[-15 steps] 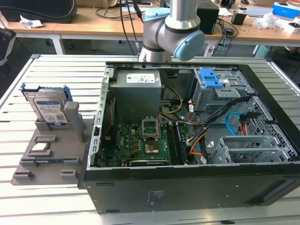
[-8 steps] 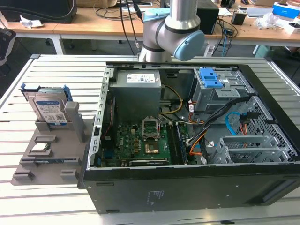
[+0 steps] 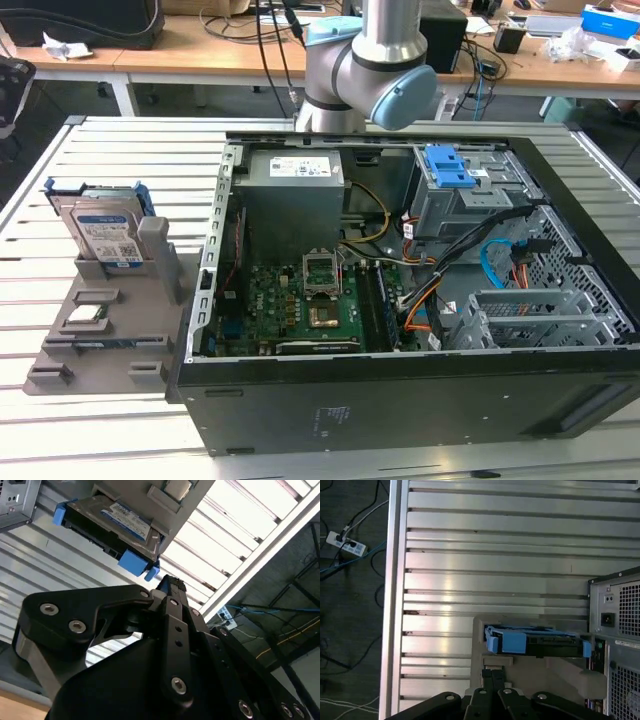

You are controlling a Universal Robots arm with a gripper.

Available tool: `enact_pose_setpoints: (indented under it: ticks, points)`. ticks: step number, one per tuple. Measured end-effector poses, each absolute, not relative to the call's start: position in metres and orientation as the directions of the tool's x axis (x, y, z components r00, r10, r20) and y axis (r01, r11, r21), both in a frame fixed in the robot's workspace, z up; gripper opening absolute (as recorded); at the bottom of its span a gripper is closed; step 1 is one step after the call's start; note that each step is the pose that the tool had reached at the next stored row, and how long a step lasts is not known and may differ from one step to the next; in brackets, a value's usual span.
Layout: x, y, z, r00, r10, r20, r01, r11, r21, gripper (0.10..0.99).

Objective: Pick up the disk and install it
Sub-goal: 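Pick up the disk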

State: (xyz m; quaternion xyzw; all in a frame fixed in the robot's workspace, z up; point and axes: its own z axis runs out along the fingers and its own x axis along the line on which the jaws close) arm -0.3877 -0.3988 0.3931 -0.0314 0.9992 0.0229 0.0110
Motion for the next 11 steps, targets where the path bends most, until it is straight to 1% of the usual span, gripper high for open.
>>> enact_pose_setpoints:
  ticks: [4, 6, 11]
  points:
    - [-0.3877, -0.3988, 0.3931, -0.989, -0.149, -0.023, -0.150, 0.988, 0.045, 0.106]
    - [-0.3877, -0.3988, 0.3931, -0.968, -0.251, -0.023, -0.252, 0.967, 0.045, 0.106]
    - [-0.3877, -0.3988, 0.3931, -0.936, -0.352, -0.023, -0.352, 0.935, 0.045, 0.106]
